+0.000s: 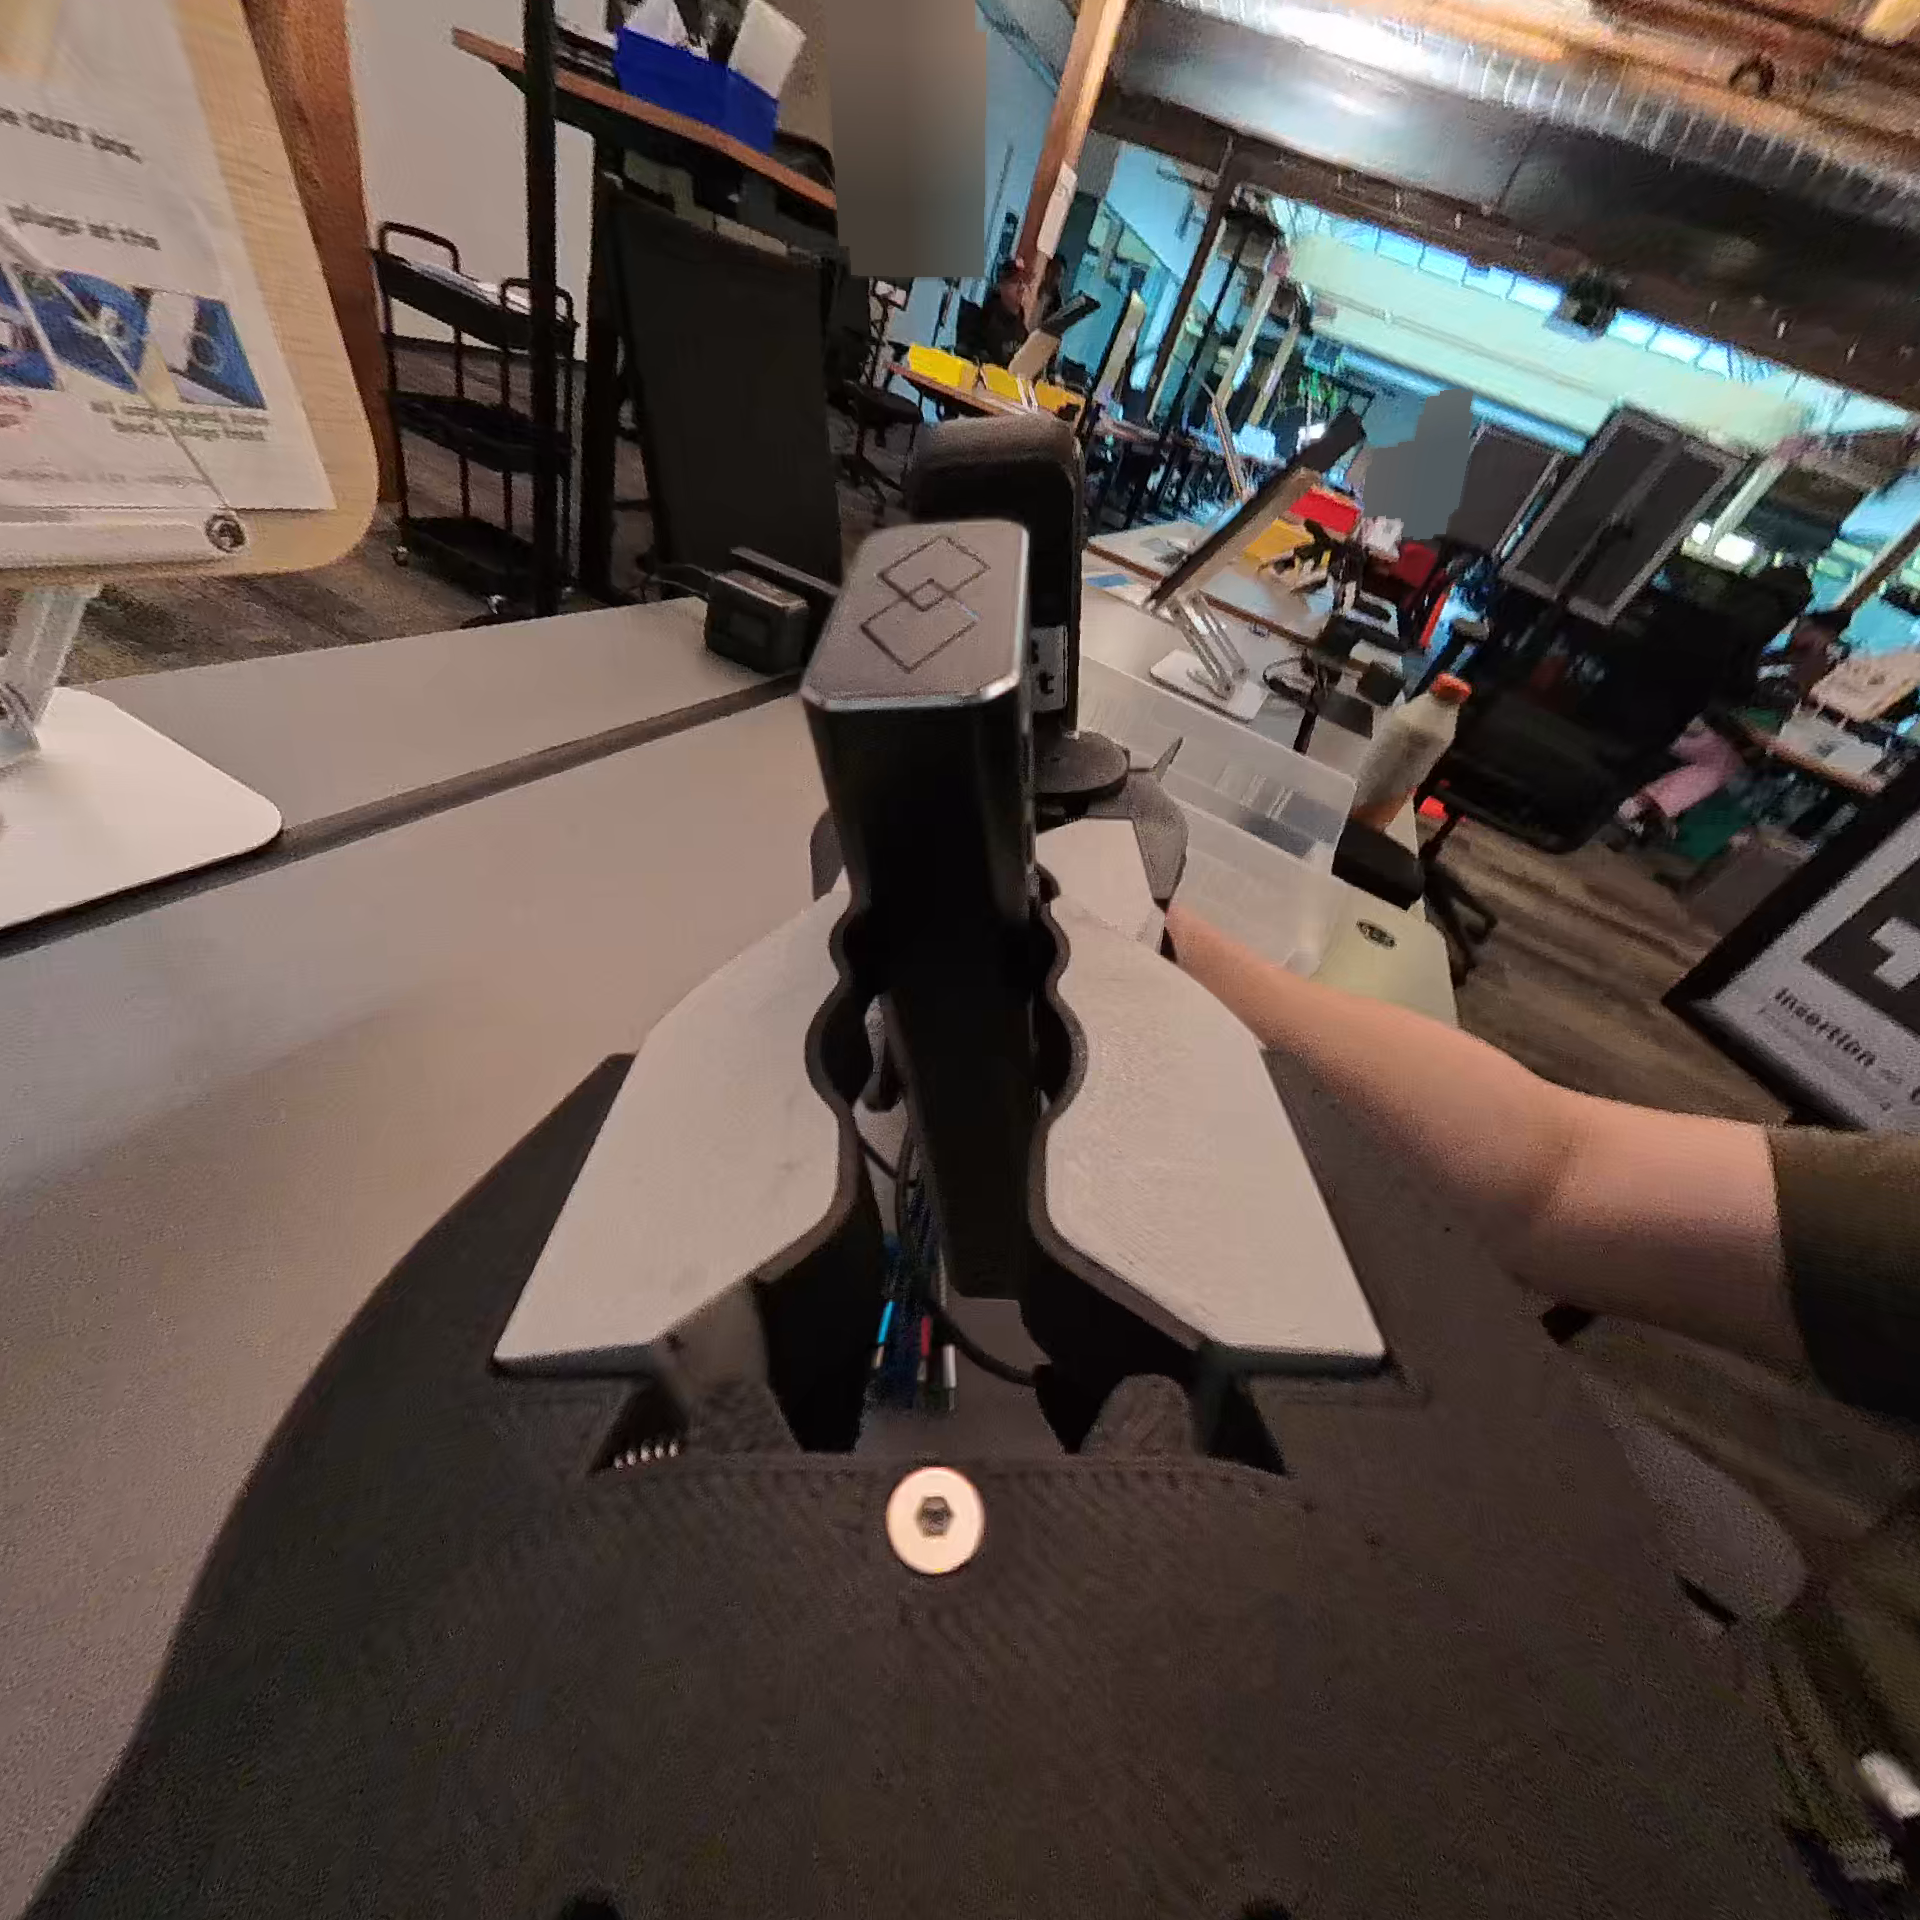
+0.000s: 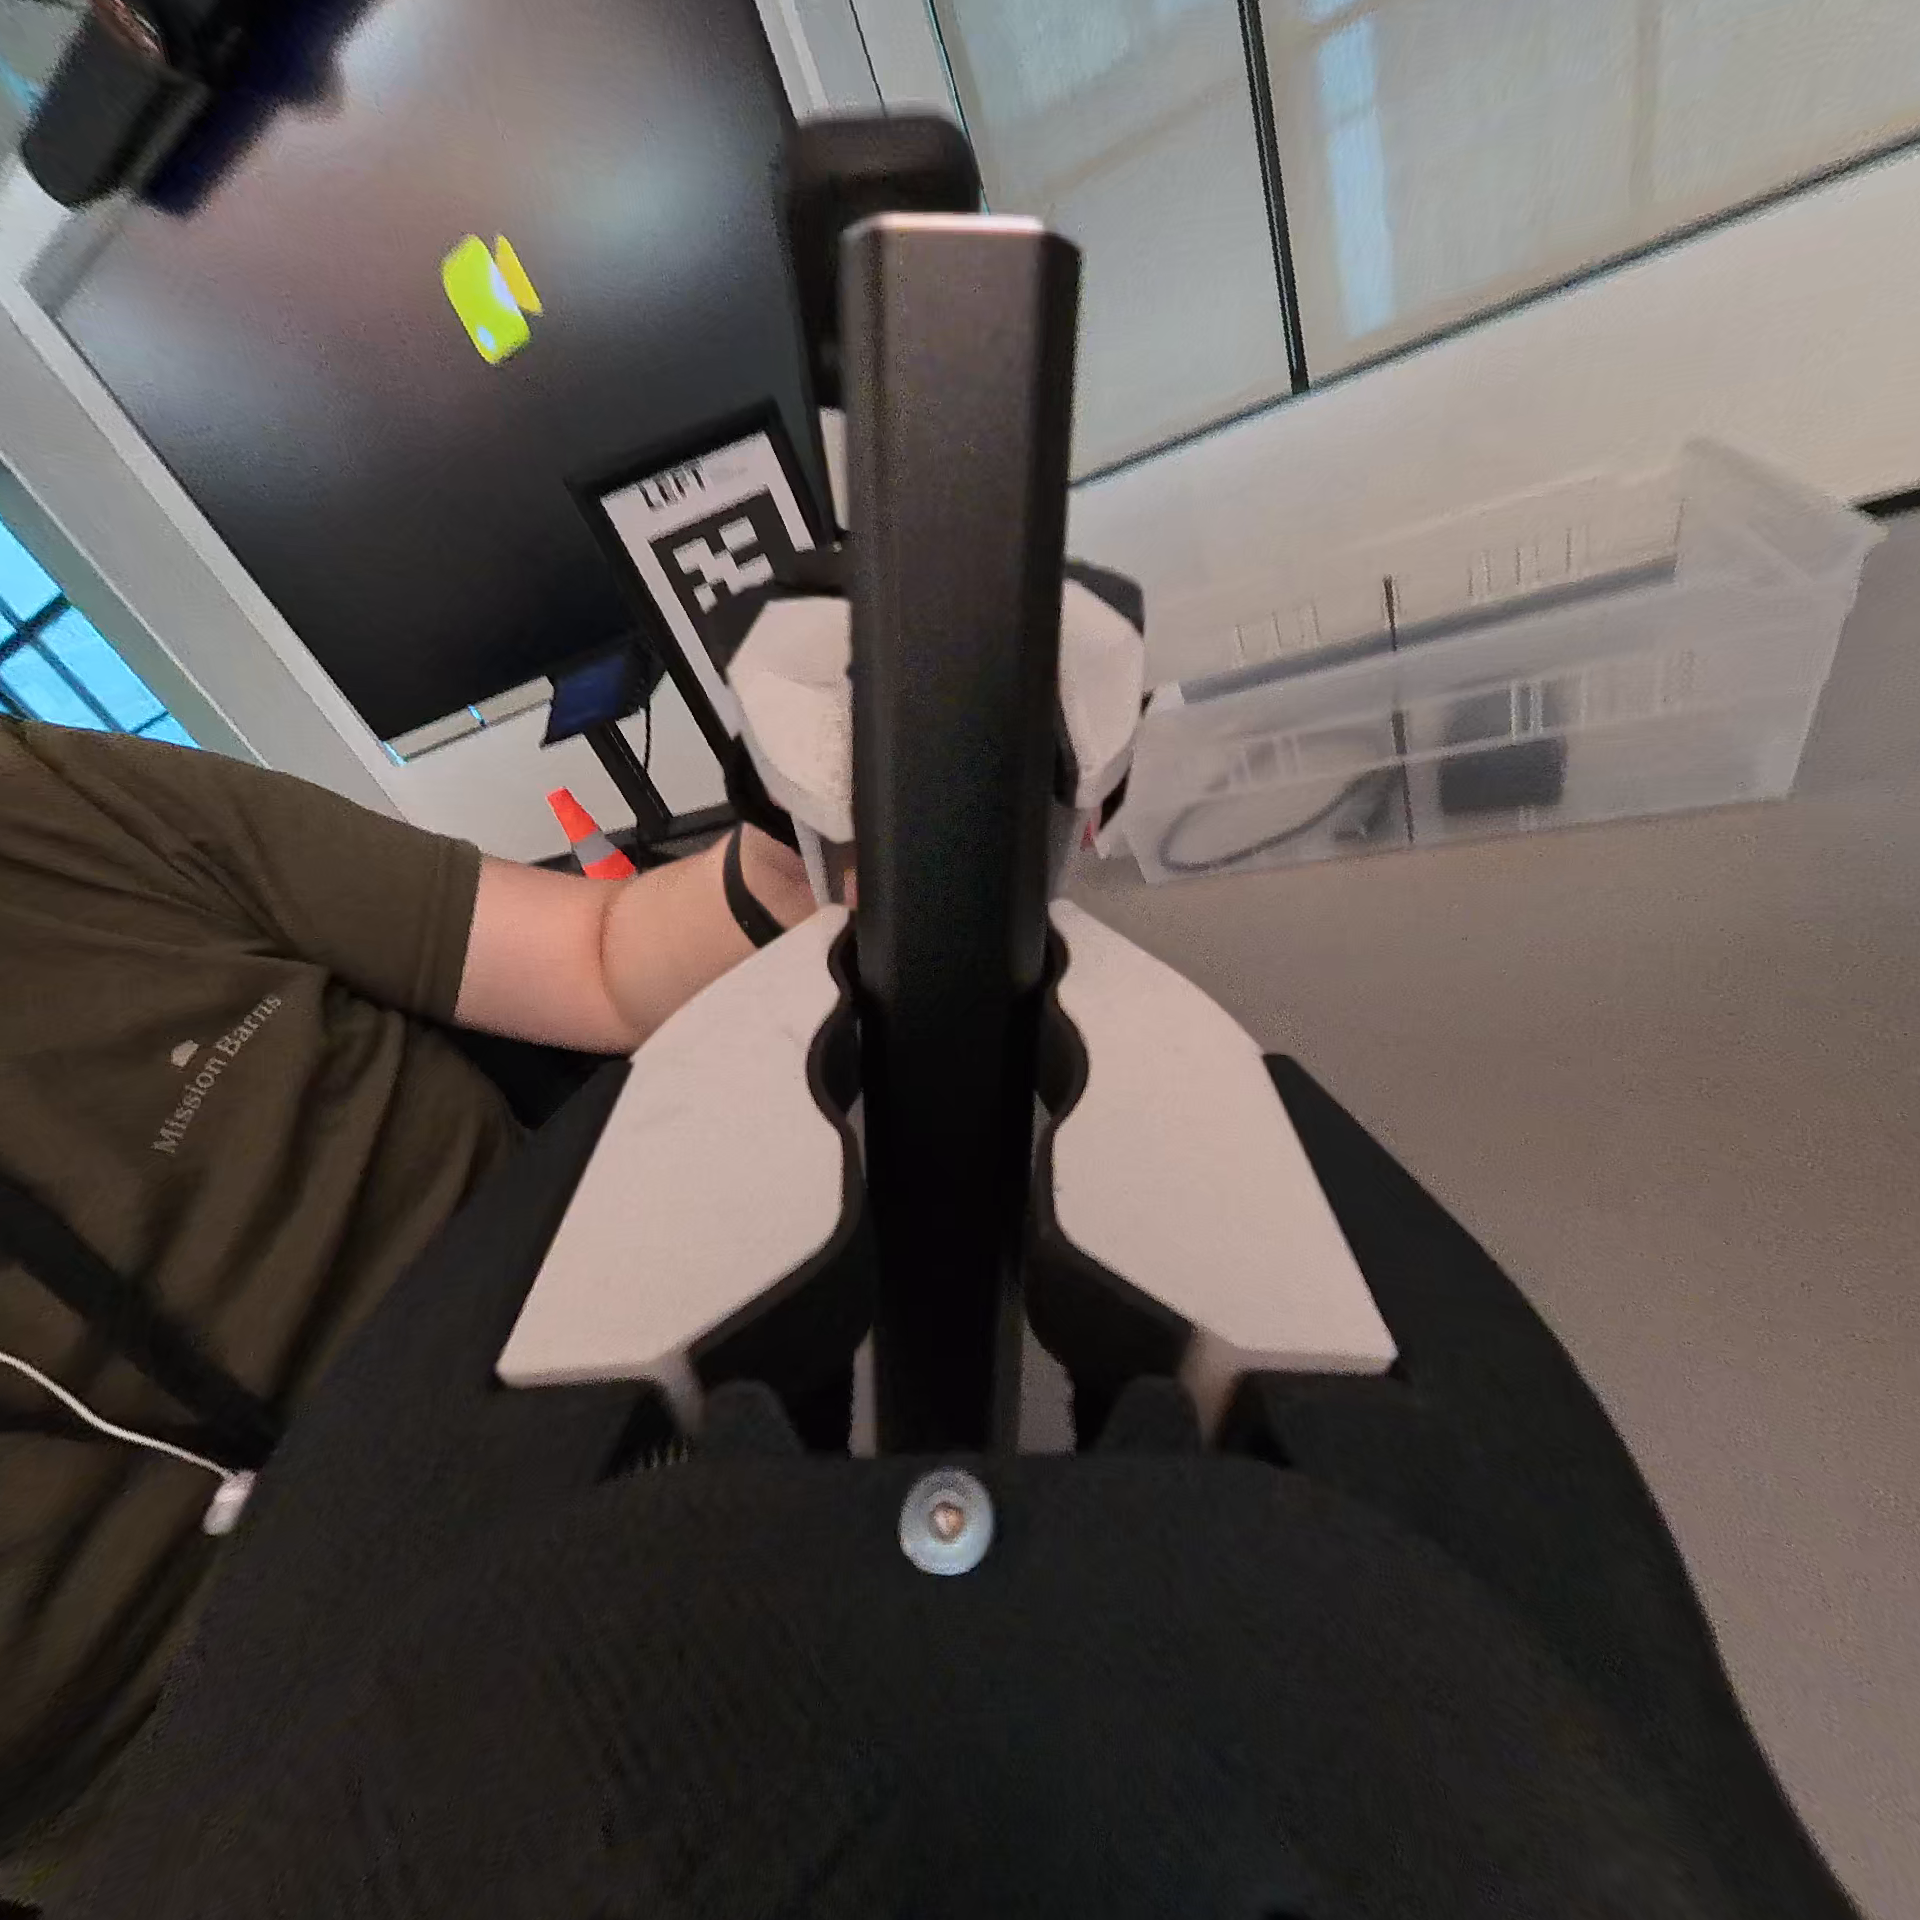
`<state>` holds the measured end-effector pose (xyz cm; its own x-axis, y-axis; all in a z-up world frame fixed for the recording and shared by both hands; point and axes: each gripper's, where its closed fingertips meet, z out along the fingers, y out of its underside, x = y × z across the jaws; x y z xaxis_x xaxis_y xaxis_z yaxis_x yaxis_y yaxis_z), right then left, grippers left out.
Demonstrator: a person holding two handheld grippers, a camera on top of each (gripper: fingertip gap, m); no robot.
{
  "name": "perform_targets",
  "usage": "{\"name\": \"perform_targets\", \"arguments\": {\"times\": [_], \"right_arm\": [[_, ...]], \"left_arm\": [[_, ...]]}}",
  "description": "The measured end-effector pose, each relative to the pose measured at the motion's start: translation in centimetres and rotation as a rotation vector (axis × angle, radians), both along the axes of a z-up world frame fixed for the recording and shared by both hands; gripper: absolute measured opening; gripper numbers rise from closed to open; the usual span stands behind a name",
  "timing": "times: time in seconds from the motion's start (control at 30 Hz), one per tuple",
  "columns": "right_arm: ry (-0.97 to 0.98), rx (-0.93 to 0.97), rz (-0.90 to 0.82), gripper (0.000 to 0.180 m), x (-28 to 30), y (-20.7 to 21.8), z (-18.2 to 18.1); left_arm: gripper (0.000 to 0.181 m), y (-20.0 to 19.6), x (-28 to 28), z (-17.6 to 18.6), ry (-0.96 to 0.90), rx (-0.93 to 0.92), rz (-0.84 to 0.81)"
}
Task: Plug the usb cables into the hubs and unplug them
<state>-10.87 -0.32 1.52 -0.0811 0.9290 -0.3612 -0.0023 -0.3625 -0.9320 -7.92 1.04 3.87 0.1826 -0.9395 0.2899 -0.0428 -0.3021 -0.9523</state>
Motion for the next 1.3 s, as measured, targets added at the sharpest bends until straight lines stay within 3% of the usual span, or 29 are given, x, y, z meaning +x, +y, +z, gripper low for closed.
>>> {"name": "perform_targets", "arguments": {"times": [0.13, 0.3, 0.4, 0.63, 0.83, 1.17, 1.3], "right_arm": [[-0.047, -0.001, -0.140, 0.056, 1.2, 2.2, -0.5], [-0.082, -0.028, -0.266, 0.056, 4.7, 4.3, -0.5], [-0.099, 0.001, -0.341, 0.055, 7.1, 4.8, 0.3], [-0.187, 0.132, -0.462, 0.053, 11.4, 4.3, 2.1], [-0.212, 0.123, -0.467, 0.053, 11.9, 4.3, 1.7], [-0.468, 0.201, -0.388, 0.053, 10.6, 3.3, -2.0], [-0.545, 0.211, -0.307, 0.044, 9.8, 2.2, -3.6]], "left_arm": [[0.026, 2.2, 0.0, -1.1, 0.100, 0.113, 0.084], [0.026, 7.1, -1.5, -2.5, 0.122, 0.107, 0.147], [0.026, 9.8, -2.8, -3.5, 0.124, 0.194, 0.166], [0.026, 12.6, -4.7, -6.1, 0.200, 0.283, 0.230], [0.026, 12.9, -4.6, -7.5, 0.214, 0.259, 0.224], [0.027, 12.4, -6.4, -7.7, 0.177, 0.260, 0.276], [0.028, 12.2, -7.1, -7.9, 0.161, 0.253, 0.297]]}}
